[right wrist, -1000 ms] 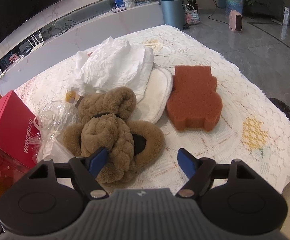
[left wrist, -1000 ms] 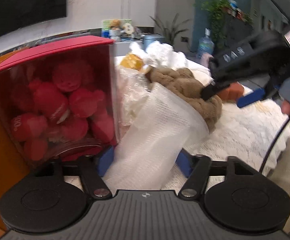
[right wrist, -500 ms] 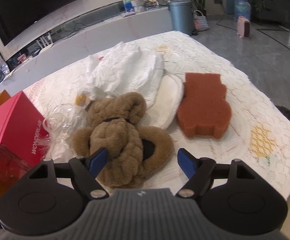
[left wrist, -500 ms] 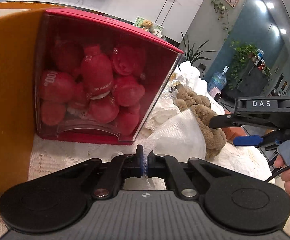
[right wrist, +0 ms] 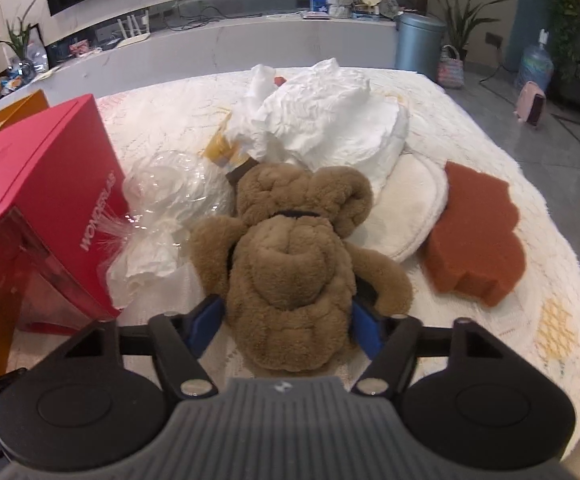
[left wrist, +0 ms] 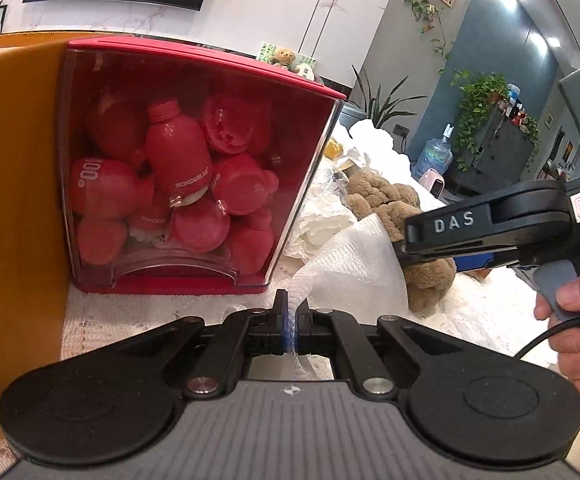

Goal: Organize soft objects
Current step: 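Close the right tool on the brown plush bear while the left tool holds the mesh bag, then carry the mesh bag and plush bear with both tools over the orange shoebox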

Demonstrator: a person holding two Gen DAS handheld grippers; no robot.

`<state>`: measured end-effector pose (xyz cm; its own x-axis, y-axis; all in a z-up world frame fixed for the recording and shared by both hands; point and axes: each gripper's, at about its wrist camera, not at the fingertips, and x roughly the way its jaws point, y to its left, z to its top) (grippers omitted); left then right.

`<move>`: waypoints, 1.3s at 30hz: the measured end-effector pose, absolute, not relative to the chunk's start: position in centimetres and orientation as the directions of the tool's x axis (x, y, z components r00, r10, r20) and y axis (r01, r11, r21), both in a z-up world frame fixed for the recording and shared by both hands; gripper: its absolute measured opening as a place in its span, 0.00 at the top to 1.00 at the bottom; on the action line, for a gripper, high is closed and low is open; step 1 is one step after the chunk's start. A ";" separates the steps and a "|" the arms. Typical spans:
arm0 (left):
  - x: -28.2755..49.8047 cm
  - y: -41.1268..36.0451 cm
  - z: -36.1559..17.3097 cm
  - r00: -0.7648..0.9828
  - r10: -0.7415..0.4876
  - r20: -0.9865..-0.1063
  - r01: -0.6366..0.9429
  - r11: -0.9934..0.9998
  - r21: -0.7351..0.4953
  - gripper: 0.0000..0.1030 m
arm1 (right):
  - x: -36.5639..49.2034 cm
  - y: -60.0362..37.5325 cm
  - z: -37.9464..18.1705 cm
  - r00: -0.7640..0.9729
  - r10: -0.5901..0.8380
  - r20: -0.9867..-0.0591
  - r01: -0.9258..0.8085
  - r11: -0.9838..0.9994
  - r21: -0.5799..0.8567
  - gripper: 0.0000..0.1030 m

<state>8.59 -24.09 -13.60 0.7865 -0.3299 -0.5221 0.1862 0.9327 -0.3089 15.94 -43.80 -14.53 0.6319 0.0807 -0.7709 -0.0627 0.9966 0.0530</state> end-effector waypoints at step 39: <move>5.9 -23.9 -6.4 0.872 -0.325 -0.367 0.259 0.941 -0.218 0.98 | 10.6 -50.7 -8.1 0.780 0.194 -0.595 0.027 0.939 0.342 0.57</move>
